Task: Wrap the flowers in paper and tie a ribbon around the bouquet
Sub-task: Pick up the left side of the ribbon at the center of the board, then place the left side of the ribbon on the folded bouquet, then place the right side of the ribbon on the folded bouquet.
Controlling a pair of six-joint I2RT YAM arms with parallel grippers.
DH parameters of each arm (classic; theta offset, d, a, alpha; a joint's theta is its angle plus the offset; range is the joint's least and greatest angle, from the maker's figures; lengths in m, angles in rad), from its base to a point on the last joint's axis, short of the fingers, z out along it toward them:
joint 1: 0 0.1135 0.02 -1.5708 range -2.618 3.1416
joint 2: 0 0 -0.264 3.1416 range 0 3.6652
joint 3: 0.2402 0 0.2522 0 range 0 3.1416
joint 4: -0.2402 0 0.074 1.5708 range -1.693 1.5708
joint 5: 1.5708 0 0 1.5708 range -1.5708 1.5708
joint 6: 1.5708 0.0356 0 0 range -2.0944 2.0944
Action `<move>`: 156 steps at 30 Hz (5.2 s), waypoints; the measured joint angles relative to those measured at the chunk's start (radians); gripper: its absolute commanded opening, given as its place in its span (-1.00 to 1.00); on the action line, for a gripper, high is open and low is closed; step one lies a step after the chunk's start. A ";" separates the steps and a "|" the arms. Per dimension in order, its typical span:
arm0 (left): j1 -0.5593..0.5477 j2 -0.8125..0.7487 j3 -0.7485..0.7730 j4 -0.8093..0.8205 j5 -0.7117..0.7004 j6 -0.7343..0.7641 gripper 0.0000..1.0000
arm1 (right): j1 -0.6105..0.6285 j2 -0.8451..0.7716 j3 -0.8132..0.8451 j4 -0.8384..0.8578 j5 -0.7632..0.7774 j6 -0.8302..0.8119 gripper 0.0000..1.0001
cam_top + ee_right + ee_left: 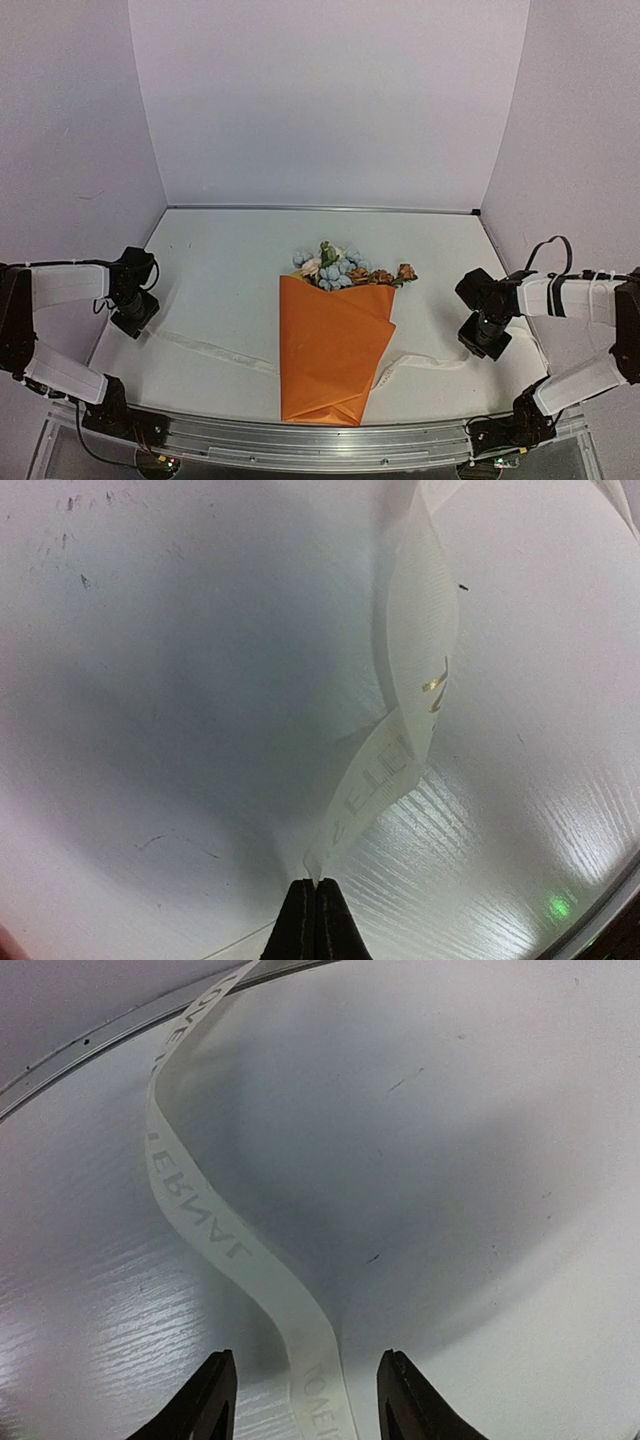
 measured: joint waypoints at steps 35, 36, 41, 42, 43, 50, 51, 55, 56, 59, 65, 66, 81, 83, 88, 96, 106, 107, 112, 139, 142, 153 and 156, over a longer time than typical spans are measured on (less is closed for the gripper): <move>0.097 0.160 0.085 0.220 0.034 0.094 -1.00 | -0.098 0.040 0.049 0.032 0.004 -0.053 -1.00; 0.107 0.163 0.092 0.228 0.035 0.099 -1.00 | -0.107 0.045 0.061 0.033 0.005 -0.060 -1.00; 0.164 0.180 0.096 0.264 0.046 0.122 -1.00 | -0.155 0.086 0.143 0.042 0.009 -0.099 -1.00; 0.172 0.188 0.098 0.270 0.050 0.125 -1.00 | -0.163 0.100 0.165 0.044 0.008 -0.107 -1.00; 0.176 0.195 0.098 0.273 0.054 0.129 -1.00 | -0.168 0.113 0.184 0.048 0.006 -0.115 -1.00; 0.182 0.192 0.096 0.289 0.102 0.156 -1.00 | -0.175 0.121 0.207 0.068 -0.027 -0.132 -1.00; 0.182 0.181 0.091 0.292 0.113 0.165 -1.00 | -0.175 0.108 0.195 0.072 -0.034 -0.132 -1.00; 0.183 0.075 0.041 0.303 0.170 0.215 -1.00 | -0.175 0.019 0.122 0.065 -0.060 -0.132 -1.00; 0.183 0.042 0.028 0.306 0.187 0.232 -1.00 | -0.173 -0.003 0.107 0.063 -0.067 -0.134 -1.00; 0.182 -0.084 0.003 0.308 0.241 0.295 -1.00 | -0.160 -0.088 0.068 0.052 -0.083 -0.139 -1.00; 0.120 -0.317 0.004 0.344 0.352 0.401 -1.00 | -0.054 -0.226 0.059 0.020 -0.084 -0.169 -1.00; 0.093 -0.337 0.007 0.351 0.367 0.418 -1.00 | -0.035 -0.229 0.060 0.015 -0.084 -0.176 -1.00; -0.522 0.025 0.371 0.626 0.699 0.801 -1.00 | 0.040 -0.070 0.198 -0.003 -0.133 -0.293 -1.00; -0.621 0.144 0.482 0.619 0.754 0.896 -1.00 | 0.040 -0.035 0.215 0.002 -0.151 -0.301 -1.00; -0.811 0.406 0.705 0.531 0.853 1.102 -1.00 | 0.040 0.057 0.243 0.027 -0.202 -0.306 -1.00; -0.945 0.653 0.887 0.337 0.882 1.353 -1.00 | 0.033 0.151 0.290 0.053 -0.264 -0.303 -1.00; -0.991 0.736 0.976 0.237 0.877 1.542 -1.00 | 0.015 0.197 0.335 0.068 -0.278 -0.306 -1.00; -0.996 0.736 0.975 0.239 0.876 1.559 -1.00 | 0.009 0.207 0.340 0.069 -0.278 -0.308 -1.00; -1.013 0.720 0.914 0.303 0.889 1.643 -0.99 | -0.011 0.268 0.402 0.062 -0.289 -0.321 -1.00; -1.019 0.665 0.840 0.547 0.986 1.790 -0.99 | -0.023 0.361 0.685 -0.071 -0.234 -0.419 -1.00; -1.017 0.668 0.853 0.555 0.989 1.795 -0.98 | -0.023 0.361 0.688 -0.083 -0.235 -0.419 -1.00; -0.984 0.853 0.975 0.672 1.055 1.710 -0.51 | -0.012 0.303 0.689 -0.092 -0.273 -0.415 -1.00; -0.973 0.899 0.978 0.719 1.068 1.617 -0.14 | -0.003 0.267 0.689 -0.093 -0.286 -0.416 -1.00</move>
